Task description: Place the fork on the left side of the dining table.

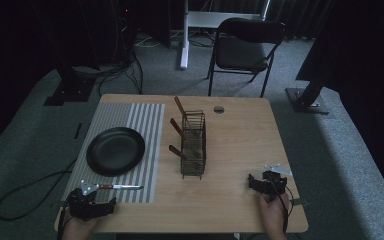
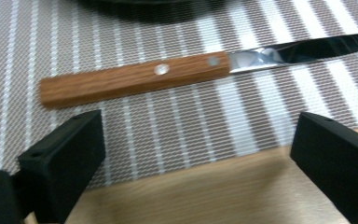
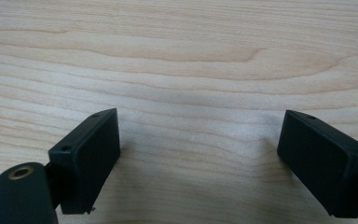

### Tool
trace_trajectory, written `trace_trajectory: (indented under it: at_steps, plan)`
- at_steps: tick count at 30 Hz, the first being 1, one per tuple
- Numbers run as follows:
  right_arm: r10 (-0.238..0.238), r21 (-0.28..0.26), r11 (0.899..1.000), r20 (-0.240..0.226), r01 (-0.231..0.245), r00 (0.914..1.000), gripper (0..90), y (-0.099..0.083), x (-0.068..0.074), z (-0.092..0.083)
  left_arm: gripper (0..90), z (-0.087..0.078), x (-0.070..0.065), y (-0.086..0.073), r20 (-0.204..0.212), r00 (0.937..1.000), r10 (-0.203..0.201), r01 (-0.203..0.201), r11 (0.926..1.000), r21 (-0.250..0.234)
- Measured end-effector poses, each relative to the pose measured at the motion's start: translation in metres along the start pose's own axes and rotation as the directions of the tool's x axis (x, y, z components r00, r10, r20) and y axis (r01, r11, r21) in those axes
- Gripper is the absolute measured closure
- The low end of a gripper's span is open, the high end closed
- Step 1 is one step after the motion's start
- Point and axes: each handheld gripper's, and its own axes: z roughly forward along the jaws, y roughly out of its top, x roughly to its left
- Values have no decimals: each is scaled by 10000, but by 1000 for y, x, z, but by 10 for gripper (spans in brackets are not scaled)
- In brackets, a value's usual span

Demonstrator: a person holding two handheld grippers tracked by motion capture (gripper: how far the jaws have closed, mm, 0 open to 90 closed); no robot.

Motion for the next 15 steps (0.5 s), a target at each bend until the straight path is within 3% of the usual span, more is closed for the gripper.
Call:
trace_trajectory:
  at_steps: [4,15]
  plan:
    - [2,5,10000,1,-2,10000,127,0,0,0,40,-1,-4,7,202,9998,-12,14,9999,-105]
    - [5,-6,10000,4,-5,10000,127,0,0,0,40,-5,-14,30,689,9965,476,-450,9982,-388]
